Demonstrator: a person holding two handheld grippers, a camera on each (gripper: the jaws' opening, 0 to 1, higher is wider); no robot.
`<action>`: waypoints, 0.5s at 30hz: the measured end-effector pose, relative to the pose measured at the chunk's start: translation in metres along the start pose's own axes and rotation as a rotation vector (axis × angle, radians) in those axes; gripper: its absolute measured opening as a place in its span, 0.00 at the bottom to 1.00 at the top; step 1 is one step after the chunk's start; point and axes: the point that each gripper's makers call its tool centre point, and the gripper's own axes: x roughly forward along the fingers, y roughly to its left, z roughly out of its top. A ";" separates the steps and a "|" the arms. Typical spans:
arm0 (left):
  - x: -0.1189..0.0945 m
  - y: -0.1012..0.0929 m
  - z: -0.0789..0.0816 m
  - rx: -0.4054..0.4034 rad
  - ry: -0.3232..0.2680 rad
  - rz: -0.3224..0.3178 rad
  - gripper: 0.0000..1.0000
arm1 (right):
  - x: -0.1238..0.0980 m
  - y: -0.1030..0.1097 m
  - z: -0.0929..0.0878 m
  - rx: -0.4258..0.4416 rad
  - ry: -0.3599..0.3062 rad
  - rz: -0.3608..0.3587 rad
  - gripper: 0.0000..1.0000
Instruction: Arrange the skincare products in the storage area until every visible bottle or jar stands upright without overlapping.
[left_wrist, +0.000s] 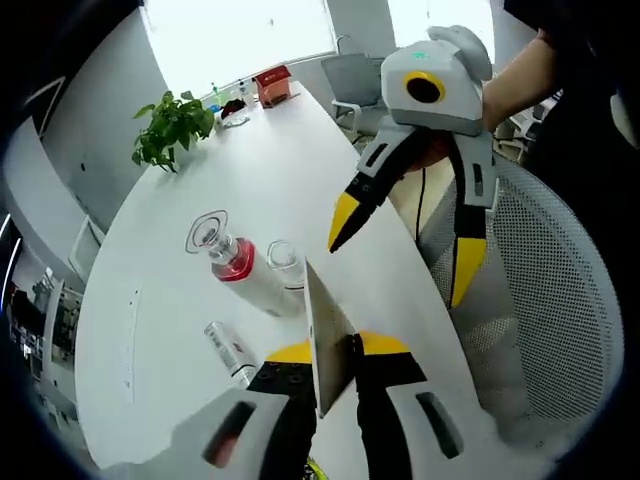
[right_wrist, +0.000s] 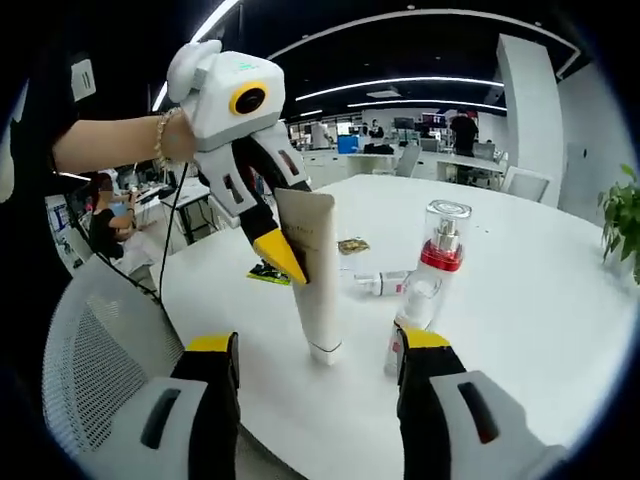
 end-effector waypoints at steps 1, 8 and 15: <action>0.001 0.003 0.000 0.004 0.000 0.001 0.17 | 0.000 -0.001 0.000 0.003 0.000 -0.004 0.67; 0.009 0.027 0.003 0.011 -0.005 0.004 0.17 | -0.001 -0.011 -0.002 0.030 -0.001 -0.052 0.76; 0.016 0.047 0.006 0.013 -0.015 0.003 0.18 | -0.001 -0.015 -0.004 0.046 0.007 -0.076 0.80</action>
